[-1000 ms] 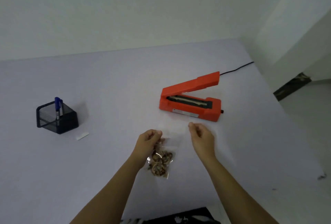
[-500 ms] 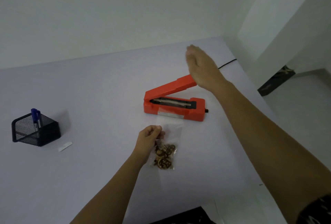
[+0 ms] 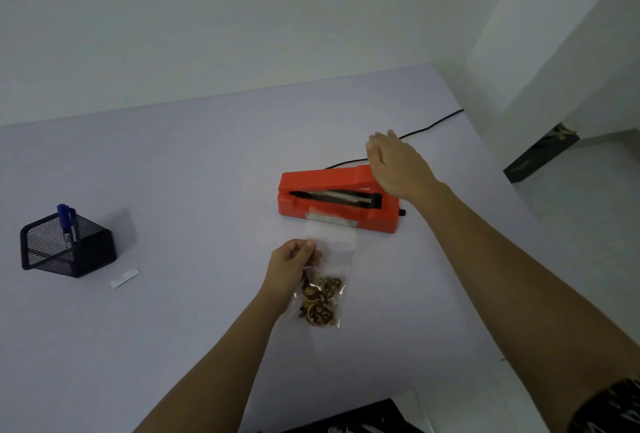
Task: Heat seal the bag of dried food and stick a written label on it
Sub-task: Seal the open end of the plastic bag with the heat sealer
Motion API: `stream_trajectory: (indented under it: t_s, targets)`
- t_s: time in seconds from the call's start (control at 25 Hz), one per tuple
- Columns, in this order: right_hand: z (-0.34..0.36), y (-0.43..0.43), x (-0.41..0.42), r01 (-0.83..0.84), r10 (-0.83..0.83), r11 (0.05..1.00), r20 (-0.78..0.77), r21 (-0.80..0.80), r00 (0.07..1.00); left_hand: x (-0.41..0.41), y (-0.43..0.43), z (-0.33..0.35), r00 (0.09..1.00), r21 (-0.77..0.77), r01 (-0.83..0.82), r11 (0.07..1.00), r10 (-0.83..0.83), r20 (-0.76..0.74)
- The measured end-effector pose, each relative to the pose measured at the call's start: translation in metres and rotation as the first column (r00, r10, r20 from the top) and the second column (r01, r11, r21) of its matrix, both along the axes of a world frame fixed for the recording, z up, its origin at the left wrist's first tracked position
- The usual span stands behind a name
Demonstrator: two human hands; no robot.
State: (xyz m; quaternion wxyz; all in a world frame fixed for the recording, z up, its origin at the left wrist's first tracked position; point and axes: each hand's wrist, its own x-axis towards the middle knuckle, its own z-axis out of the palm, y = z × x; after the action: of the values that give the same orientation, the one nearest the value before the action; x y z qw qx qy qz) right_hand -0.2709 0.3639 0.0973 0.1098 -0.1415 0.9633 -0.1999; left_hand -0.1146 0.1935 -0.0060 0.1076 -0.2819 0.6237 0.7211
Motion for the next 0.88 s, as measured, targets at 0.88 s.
stream_trajectory:
  t_s: [0.88]
  targets:
    - [-0.034, 0.014, 0.003, 0.055, -0.057, 0.996, -0.016, -0.07, 0.998, -0.003, 0.006, 0.0, 1.0, -0.016, -0.009, 1.0, 0.009, 0.004]
